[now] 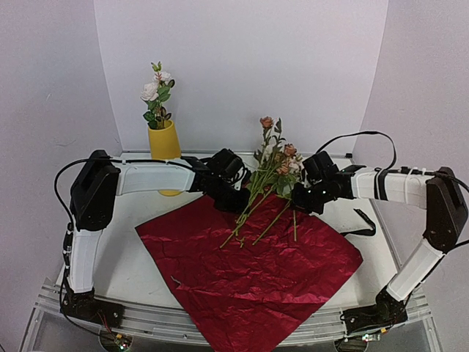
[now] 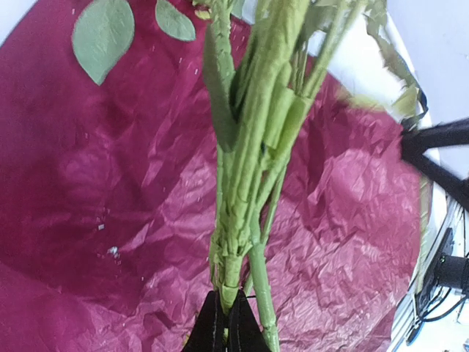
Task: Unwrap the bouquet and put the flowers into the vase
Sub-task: Pick up the fake flower from the wrapping paper.
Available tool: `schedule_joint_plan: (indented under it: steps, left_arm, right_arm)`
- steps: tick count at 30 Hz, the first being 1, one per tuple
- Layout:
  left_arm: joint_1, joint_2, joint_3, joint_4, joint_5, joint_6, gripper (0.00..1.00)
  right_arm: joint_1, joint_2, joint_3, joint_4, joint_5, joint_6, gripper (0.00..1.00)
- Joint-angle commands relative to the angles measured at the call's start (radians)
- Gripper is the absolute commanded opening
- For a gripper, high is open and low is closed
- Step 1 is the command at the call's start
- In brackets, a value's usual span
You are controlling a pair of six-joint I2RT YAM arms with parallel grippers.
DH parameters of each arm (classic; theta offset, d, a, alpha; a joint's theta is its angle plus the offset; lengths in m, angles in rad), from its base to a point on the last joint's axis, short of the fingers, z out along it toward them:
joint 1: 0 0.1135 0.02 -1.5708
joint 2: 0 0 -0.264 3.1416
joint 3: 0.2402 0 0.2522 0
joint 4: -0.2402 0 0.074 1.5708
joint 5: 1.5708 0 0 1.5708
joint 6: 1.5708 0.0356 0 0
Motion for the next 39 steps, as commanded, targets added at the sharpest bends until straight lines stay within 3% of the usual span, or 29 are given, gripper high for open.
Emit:
schedule_joint_plan:
  steps: [1,11,23,29,39]
  left_arm:
    - [0.007,-0.072,-0.035,0.023,0.006,-0.024,0.00]
    - [0.007,-0.066,-0.058,0.035,0.007,-0.038,0.00]
    - [0.008,-0.060,-0.075,0.041,0.003,-0.052,0.04]
    - [0.007,-0.051,-0.085,0.042,0.005,-0.073,0.05]
    - [0.007,-0.071,-0.071,0.042,-0.007,-0.079,0.56]
  right_arm:
    - [-0.029,-0.082,0.002,-0.030,0.073,-0.008,0.00]
    - [-0.124,-0.120,0.030,-0.036,0.041,-0.037,0.00]
    - [-0.152,-0.180,0.056,-0.049,0.027,-0.122,0.00]
    - [-0.152,-0.238,0.059,-0.114,0.181,-0.123,0.01]
    - [-0.152,-0.274,0.060,-0.116,0.087,-0.226,0.01]
